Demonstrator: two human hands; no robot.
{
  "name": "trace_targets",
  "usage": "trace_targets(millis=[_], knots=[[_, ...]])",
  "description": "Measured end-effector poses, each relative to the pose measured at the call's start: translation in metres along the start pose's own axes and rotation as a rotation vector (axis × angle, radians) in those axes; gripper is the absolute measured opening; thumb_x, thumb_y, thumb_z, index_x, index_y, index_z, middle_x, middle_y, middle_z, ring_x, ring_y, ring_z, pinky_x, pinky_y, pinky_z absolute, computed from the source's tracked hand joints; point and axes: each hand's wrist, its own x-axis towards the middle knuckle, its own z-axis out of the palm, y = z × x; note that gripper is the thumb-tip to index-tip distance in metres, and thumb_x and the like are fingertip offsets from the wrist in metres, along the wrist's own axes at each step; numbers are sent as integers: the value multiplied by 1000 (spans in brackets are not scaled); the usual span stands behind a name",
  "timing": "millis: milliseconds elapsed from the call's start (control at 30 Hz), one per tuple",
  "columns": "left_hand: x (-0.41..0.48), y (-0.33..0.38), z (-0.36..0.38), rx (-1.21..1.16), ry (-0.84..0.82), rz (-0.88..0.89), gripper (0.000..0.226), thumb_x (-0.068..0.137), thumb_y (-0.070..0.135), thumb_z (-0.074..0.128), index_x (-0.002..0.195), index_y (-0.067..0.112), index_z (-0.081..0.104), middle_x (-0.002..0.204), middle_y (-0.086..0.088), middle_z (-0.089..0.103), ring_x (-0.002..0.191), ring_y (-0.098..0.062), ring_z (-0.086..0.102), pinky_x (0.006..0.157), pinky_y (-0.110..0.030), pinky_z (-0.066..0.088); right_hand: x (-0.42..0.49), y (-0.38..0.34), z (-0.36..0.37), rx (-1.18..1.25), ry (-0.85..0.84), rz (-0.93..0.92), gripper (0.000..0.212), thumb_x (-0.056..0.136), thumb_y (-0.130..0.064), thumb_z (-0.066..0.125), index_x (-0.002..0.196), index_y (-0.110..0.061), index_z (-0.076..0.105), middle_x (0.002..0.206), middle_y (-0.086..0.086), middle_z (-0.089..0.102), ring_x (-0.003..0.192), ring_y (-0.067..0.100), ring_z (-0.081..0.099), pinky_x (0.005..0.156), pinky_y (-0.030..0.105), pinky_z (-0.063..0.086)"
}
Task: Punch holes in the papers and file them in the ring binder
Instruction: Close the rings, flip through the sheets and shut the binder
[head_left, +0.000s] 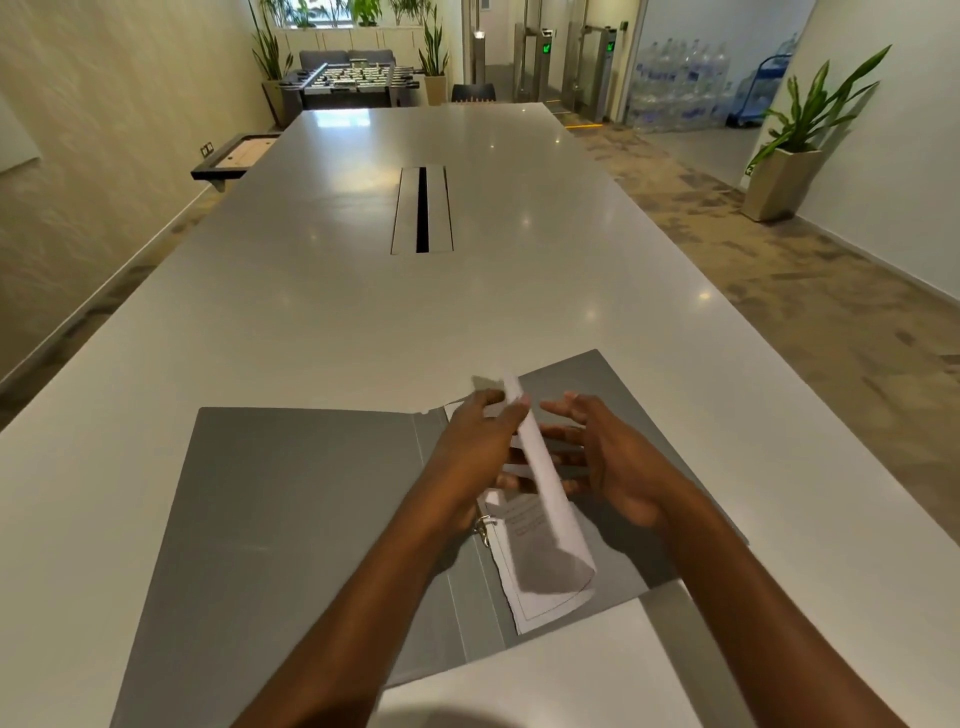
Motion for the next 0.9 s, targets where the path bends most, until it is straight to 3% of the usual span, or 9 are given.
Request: trace_targets(millis=[100,200,300,400,500,567,633,767,900], knots=[[8,4,6,31,-43,-20,45,104,52,54,138,23,54,122,-7,72,97,-28,78,72,-44,68,2,-4,-17,90,-63,65,50,97,-56,57,125,-16,67,105,14,77,97,33,75,78,42,63],[12,-2,-4,136,11,40,41,105,43,59,141,22,56,126,-4,70,103,-23,74,82,-47,67,4,-10,-40,31,-23,62,47,104,-54,45,119,-15,67,86,14,73,72,31,72,63,37,62],[10,-15,-24,232,68,69,33,104,32,63,135,23,61,118,-2,73,100,-19,75,77,-39,67,11,-3,-70,-36,4,75,49,100,-56,55,132,-22,67,118,16,73,103,37,71,85,47,60],[5,-30,-43,252,134,52,23,103,27,63,125,24,68,103,-6,77,87,-26,76,73,-45,65,17,12,-94,-345,158,21,50,100,-50,60,139,-19,63,132,9,70,121,32,65,107,52,50],[-4,-39,-61,127,202,35,16,100,19,65,113,24,74,92,-17,75,72,-32,67,64,-45,56,20,25,-101,-421,281,-5,47,102,-23,65,147,-14,54,134,10,68,116,26,65,104,43,51],[-8,-37,-72,115,241,62,14,99,21,67,109,27,76,100,-25,75,77,-39,71,66,-49,60,21,34,-100,-450,302,-17,43,102,-11,64,144,-10,56,134,9,67,121,24,64,99,35,49],[-14,-23,-86,177,277,100,16,103,19,65,115,24,74,103,-19,76,85,-38,76,69,-49,64,23,43,-96,-503,325,-52,41,100,-6,65,140,-10,59,130,7,68,122,23,64,96,32,48],[-26,3,-124,427,417,234,26,103,17,64,129,19,70,113,-8,77,102,-26,76,94,-48,62,21,47,-87,-584,360,-108,46,99,-7,67,143,-10,57,128,3,66,118,21,63,95,34,50],[-35,11,-173,858,701,221,44,98,18,69,141,9,62,144,-19,60,132,-40,57,112,-47,43,19,51,-92,-808,505,-193,51,96,-11,71,144,-5,56,137,15,62,120,32,64,91,35,49]])
